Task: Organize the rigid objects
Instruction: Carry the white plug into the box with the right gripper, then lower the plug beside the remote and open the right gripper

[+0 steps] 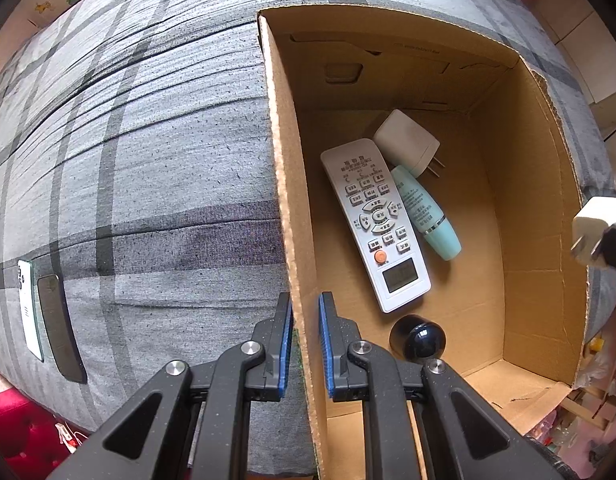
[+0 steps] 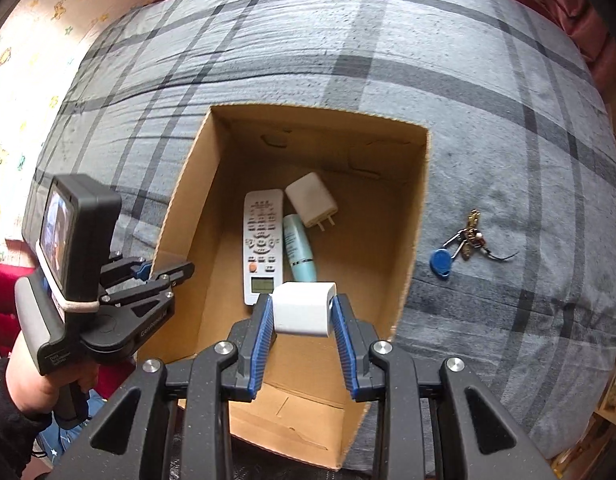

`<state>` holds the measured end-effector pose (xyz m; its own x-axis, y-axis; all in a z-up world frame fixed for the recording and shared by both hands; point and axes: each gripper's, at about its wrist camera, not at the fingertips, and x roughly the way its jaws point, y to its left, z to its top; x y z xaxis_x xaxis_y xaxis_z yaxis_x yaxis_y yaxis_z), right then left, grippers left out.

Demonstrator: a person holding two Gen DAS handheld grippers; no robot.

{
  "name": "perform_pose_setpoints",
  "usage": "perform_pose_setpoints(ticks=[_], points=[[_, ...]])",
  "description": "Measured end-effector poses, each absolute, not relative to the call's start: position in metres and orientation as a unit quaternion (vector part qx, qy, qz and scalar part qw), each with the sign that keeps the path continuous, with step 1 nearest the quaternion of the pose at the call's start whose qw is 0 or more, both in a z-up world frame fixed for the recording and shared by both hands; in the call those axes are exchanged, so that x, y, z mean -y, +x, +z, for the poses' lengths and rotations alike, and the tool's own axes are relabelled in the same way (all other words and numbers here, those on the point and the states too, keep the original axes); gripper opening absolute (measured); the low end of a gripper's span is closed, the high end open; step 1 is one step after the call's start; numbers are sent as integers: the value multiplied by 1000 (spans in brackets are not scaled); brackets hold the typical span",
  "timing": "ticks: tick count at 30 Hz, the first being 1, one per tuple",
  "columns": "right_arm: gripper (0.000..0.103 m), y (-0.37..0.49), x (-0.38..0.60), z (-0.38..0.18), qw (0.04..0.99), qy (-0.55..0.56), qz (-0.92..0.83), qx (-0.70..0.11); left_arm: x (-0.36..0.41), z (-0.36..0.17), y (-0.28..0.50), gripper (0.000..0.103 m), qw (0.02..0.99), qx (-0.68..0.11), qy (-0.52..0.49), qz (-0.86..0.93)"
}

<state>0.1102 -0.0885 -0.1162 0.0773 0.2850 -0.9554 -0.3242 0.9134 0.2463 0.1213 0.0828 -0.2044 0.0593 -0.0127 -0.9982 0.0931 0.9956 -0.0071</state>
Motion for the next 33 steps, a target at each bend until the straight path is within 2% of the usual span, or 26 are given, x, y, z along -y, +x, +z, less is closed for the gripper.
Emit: perform_pose_setpoints(ticks=[33], points=[[33,81,48,-236,691,-65,193,-693,-81,-205,121,14,728,-684,32,-36]])
